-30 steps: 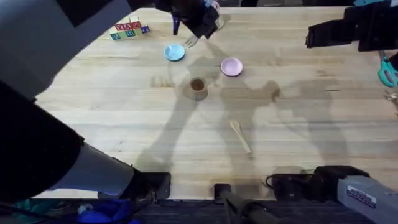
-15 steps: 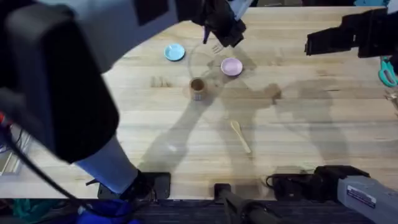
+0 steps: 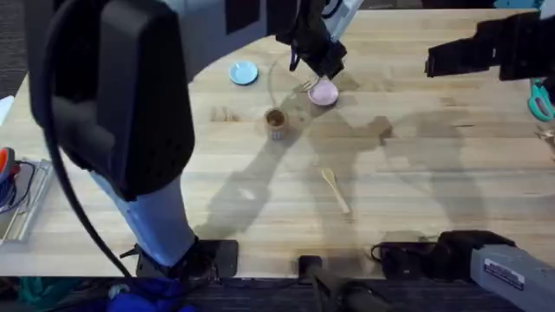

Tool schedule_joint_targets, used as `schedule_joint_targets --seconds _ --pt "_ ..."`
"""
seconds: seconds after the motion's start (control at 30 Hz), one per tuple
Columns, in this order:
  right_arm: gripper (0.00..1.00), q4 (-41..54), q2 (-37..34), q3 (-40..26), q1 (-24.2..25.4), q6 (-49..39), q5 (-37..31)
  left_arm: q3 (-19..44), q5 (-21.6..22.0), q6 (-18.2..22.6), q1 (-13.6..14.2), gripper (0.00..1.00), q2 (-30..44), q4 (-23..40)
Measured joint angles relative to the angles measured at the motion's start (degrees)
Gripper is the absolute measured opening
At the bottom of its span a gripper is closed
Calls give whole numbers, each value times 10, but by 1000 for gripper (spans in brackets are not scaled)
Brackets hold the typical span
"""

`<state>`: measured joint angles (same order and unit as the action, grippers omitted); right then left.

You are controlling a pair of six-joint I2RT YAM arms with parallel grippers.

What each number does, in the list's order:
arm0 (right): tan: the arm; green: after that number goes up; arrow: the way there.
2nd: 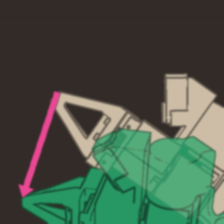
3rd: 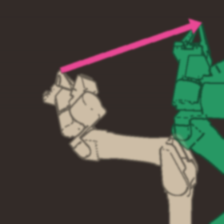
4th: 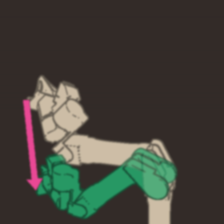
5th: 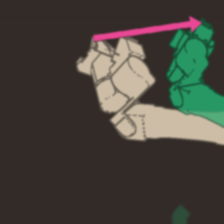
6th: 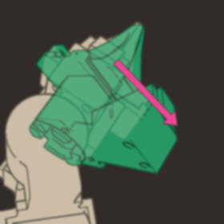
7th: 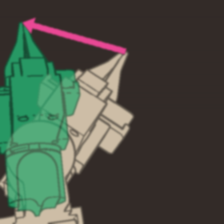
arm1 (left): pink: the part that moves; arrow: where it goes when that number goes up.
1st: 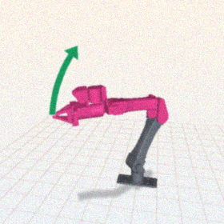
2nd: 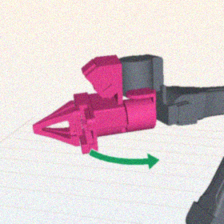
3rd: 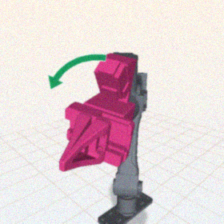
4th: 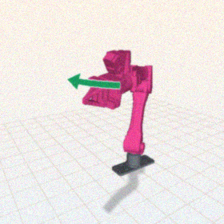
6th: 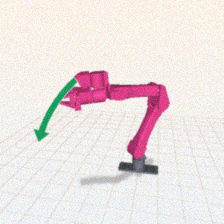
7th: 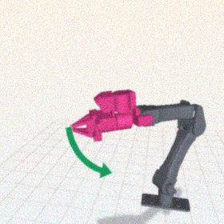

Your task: Pick up a utensil and set it on the pink plate, then put the other utensil in the container.

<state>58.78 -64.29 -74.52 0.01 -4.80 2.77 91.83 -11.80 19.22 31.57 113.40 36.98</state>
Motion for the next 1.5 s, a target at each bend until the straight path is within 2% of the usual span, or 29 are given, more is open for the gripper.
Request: schedule_joint_targets --seconds 0.6,0.97,1.23,1.3,1.37,1.47,1.5 --pt "996 0 0 0 0 -11 0 0 -7 -2 0 41 46 1" --pt "996 0 0 0 0 -13 0 0 -7 -2 0 44 48 -3" --pt "996 0 0 0 0 -13 0 0 -7 -3 0 180 48 -4" --pt "996 0 0 0 0 -13 0 0 -7 -4 0 236 48 -4" --pt "996 0 0 0 0 -13 0 0 -7 -7 0 404 48 -4" --pt "996 0 0 0 0 -13 0 0 -7 -5 0 886 48 -4" --pt "996 0 0 0 0 -13 0 0 -7 -8 0 960 48 -4"
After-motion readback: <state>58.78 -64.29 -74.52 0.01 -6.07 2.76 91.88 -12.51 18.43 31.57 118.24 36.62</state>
